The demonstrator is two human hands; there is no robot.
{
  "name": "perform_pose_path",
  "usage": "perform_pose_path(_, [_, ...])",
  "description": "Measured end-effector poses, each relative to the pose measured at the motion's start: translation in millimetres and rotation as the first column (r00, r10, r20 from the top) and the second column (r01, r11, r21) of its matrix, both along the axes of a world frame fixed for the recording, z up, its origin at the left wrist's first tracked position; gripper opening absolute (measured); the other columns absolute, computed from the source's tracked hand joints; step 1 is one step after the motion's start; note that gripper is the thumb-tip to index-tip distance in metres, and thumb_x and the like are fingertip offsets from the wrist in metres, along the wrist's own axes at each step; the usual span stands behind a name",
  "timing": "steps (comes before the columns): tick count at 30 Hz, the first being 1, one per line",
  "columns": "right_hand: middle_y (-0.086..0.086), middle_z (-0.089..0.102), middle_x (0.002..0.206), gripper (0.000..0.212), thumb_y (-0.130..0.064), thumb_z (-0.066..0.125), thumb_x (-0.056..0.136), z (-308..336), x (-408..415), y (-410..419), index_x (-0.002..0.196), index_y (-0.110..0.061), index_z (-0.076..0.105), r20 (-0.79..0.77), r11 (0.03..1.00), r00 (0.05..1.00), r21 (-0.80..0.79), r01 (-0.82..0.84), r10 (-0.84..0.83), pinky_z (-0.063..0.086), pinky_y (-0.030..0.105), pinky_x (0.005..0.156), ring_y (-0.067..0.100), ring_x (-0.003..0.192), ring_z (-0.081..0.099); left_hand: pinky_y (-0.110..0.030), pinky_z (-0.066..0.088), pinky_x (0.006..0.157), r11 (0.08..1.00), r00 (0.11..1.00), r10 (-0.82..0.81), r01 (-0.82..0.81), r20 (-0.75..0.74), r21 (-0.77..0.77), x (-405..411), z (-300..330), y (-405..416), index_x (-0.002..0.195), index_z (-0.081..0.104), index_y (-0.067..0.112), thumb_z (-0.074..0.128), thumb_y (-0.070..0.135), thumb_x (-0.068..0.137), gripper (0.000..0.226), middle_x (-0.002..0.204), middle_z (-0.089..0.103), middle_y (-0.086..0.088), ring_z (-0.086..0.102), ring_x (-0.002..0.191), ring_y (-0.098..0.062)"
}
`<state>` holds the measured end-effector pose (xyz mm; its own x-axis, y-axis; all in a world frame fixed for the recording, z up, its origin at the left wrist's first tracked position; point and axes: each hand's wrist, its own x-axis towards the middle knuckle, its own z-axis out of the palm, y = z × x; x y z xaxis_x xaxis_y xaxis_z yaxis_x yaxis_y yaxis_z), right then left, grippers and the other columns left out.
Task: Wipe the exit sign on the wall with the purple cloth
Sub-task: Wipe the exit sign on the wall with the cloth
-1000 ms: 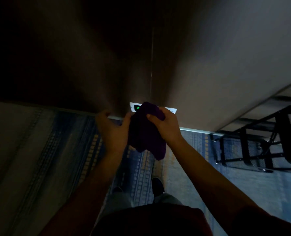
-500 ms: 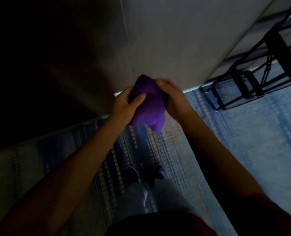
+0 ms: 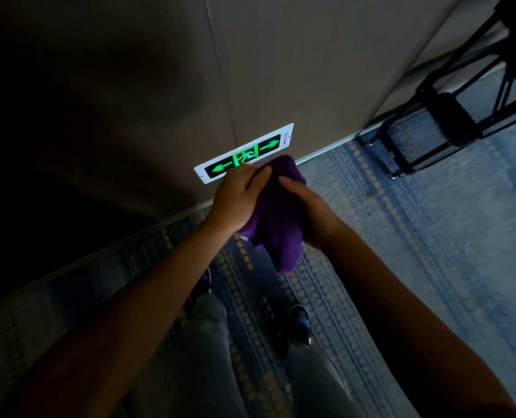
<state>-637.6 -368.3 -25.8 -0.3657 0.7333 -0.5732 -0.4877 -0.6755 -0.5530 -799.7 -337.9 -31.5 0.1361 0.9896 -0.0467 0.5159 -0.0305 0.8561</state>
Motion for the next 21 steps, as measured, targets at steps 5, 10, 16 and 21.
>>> perform_pose_path(5, [0.012, 0.075, 0.108, 0.020, -0.007, 0.066, 0.092, -58.4, -40.4, 28.9, 0.109, -0.017, 0.070, 0.495, 0.991, 0.859, 0.071, 0.113, -0.133, 0.054, 0.041, 0.098, 0.027, 0.102, 0.071, -0.040, 0.053, 0.099, 0.991, 0.996, -0.087, 0.090, -0.037, 0.098, -42.9, -57.7, 35.6, 0.121, 0.066, 0.008, 0.051, 0.038, 0.102, 0.039, 0.120, 0.069, -0.010, 0.066, 0.114, -0.024])
perform_pose_path(10, [0.007, 0.072, 0.101, 0.017, -0.020, 0.074, 0.088, -164.5, -77.1, 85.0, 0.104, -0.022, 0.069, 0.749, 0.975, 0.627, 0.129, 0.181, -0.215, 0.055, 0.037, 0.089, 0.022, 0.093, 0.067, -0.034, 0.045, 0.111, 0.964, 0.977, -0.131, 0.165, -0.170, 0.209, -112.7, -123.6, 90.1, 0.144, 0.054, 0.011, 0.053, 0.034, 0.105, 0.045, 0.147, 0.058, -0.008, 0.054, 0.136, -0.019])
perform_pose_path(16, [0.004, 0.072, 0.106, 0.048, -0.043, 0.066, 0.080, -298.0, -100.7, 133.2, 0.124, -0.022, 0.063, 0.826, 0.921, 0.410, 0.324, 0.214, -0.386, 0.053, 0.038, 0.086, 0.026, 0.100, 0.068, -0.049, 0.036, 0.119, 0.721, 0.794, -0.153, 0.497, -0.589, 0.482, -171.8, -220.6, 149.1, 0.146, 0.053, 0.010, 0.051, 0.037, 0.105, 0.049, 0.160, 0.045, -0.015, 0.033, 0.154, -0.035])
perform_pose_path(21, [0.009, 0.072, 0.121, 0.057, -0.038, 0.069, 0.088, -378.3, -119.9, 168.3, 0.140, -0.023, 0.053, 0.803, 0.847, 0.270, 0.496, 0.190, -0.531, 0.039, 0.025, 0.081, 0.027, 0.108, 0.067, -0.048, 0.033, 0.118, 0.410, 0.639, 0.086, 0.677, -0.764, 0.612, -186.8, -267.9, 185.2, 0.131, 0.066, 0.015, 0.049, 0.043, 0.106, 0.041, 0.158, 0.049, -0.011, 0.033, 0.155, -0.034])
